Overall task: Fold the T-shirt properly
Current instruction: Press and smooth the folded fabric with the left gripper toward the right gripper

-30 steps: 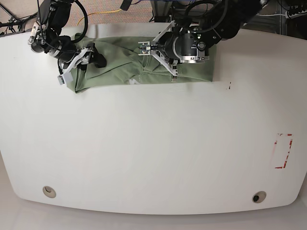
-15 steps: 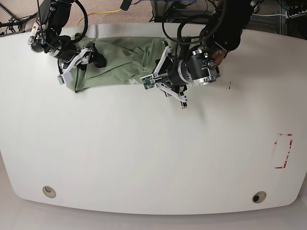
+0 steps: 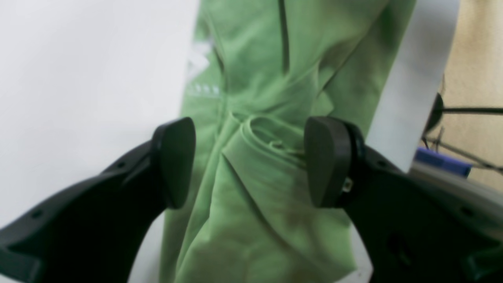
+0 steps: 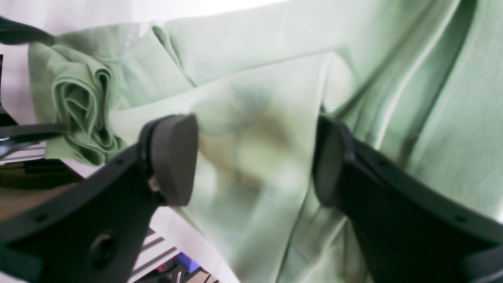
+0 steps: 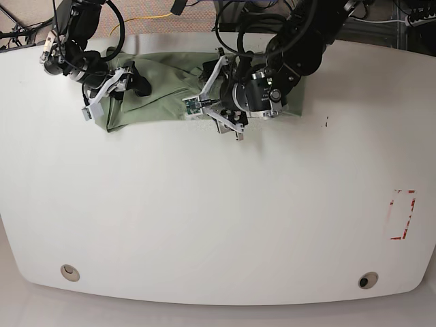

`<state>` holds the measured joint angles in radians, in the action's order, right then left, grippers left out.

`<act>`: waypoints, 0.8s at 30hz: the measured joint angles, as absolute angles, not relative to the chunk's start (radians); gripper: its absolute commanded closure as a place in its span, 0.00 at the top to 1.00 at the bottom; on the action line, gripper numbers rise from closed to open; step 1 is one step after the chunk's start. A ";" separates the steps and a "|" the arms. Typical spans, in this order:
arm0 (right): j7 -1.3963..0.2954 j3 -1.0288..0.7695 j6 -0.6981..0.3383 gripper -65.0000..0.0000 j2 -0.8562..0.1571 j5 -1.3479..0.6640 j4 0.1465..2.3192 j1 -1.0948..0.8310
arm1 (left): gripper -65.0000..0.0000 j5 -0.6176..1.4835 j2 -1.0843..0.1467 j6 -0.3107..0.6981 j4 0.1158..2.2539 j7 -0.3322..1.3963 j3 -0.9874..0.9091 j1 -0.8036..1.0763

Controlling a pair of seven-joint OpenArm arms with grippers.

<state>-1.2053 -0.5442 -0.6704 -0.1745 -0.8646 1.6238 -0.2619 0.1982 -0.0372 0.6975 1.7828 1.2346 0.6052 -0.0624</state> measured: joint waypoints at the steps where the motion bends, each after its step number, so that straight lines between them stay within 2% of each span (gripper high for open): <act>1: -1.205 -0.544 -0.670 0.65 -0.175 -0.864 1.624 -0.262 | 0.60 0.195 -0.039 0.697 1.761 1.235 0.605 -0.072; 2: -1.205 -0.544 -0.670 0.65 -0.174 -0.862 1.624 -0.262 | 0.59 0.194 -0.040 0.697 1.751 1.237 0.606 -0.076; 3: -1.205 -0.544 -0.670 0.65 -0.174 -0.862 1.624 -0.262 | 0.53 0.193 -0.042 0.697 1.744 1.236 0.611 -0.081; 5: -1.205 -0.544 -0.670 0.65 -0.174 -0.862 1.624 -0.263 | 0.41 0.192 -0.044 0.697 1.728 1.234 0.622 -0.083; 7: -1.205 -0.544 -0.670 0.65 -0.174 -0.862 1.624 -0.262 | 0.25 0.195 -0.042 0.698 1.719 1.225 0.625 -0.079; 9: -1.205 -0.544 -0.670 0.65 -0.174 -0.863 1.624 -0.261 | 0.14 0.196 -0.041 0.697 1.714 1.205 0.625 -0.078; 17: -1.205 -0.546 -0.670 0.65 -0.160 -0.862 1.624 -0.257 | 0.10 0.195 -0.039 0.697 1.660 1.188 0.623 -0.086; 20: -1.205 -0.546 -0.670 0.65 -0.158 -0.862 1.624 -0.257 | 0.06 0.194 -0.040 0.697 1.701 1.194 0.617 -0.080; 24: -1.205 -0.546 -0.670 0.65 -0.157 -0.862 1.624 -0.256 | 0.05 0.195 -0.036 0.697 1.770 1.195 0.600 -0.081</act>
<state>-1.2053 -0.5457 -0.6701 -0.1574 -0.8619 1.6238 -0.2562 0.1951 -0.0357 0.6971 1.7702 1.1954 0.5999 -0.0807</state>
